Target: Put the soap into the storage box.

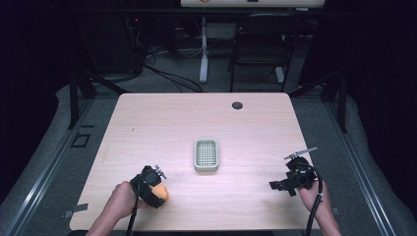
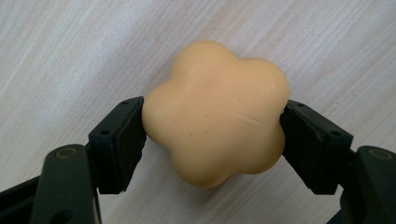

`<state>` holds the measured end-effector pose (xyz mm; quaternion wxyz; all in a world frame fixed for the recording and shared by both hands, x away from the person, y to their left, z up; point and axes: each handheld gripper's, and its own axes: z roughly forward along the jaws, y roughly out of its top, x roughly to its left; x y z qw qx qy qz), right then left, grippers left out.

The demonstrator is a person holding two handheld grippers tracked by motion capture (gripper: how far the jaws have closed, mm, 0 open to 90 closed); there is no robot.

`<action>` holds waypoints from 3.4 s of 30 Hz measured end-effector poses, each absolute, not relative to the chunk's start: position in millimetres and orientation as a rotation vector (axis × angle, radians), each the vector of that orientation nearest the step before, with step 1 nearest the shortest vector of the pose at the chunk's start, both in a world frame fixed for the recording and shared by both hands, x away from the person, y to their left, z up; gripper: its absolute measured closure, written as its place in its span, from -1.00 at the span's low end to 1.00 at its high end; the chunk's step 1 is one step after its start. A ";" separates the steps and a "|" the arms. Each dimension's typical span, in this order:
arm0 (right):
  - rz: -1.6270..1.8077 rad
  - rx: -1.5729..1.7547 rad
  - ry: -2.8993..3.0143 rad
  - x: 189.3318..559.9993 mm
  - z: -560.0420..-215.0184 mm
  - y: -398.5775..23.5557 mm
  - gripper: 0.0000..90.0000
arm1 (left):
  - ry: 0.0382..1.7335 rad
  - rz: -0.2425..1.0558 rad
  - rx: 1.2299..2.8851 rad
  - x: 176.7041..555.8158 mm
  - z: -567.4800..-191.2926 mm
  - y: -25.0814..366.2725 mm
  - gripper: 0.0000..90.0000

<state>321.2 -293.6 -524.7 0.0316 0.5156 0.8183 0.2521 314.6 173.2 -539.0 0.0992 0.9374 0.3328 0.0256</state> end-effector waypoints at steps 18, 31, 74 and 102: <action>0.774 1.580 2.520 320.9 -523.8 -293.2 -0.67 | 1.010 0.108 2.734 315.4 -530.0 181.8 -0.41; 0.776 1.579 2.515 320.5 -522.6 -293.3 -0.67 | 1.021 0.110 2.720 321.4 -522.9 186.5 -0.41; 0.791 1.583 2.510 321.0 -521.6 -293.6 -0.67 | 0.961 0.079 2.705 342.1 -493.1 179.3 -0.41; 0.794 1.579 2.513 320.9 -521.7 -292.9 -0.67 | 0.917 0.080 2.710 371.1 -471.9 163.0 -0.41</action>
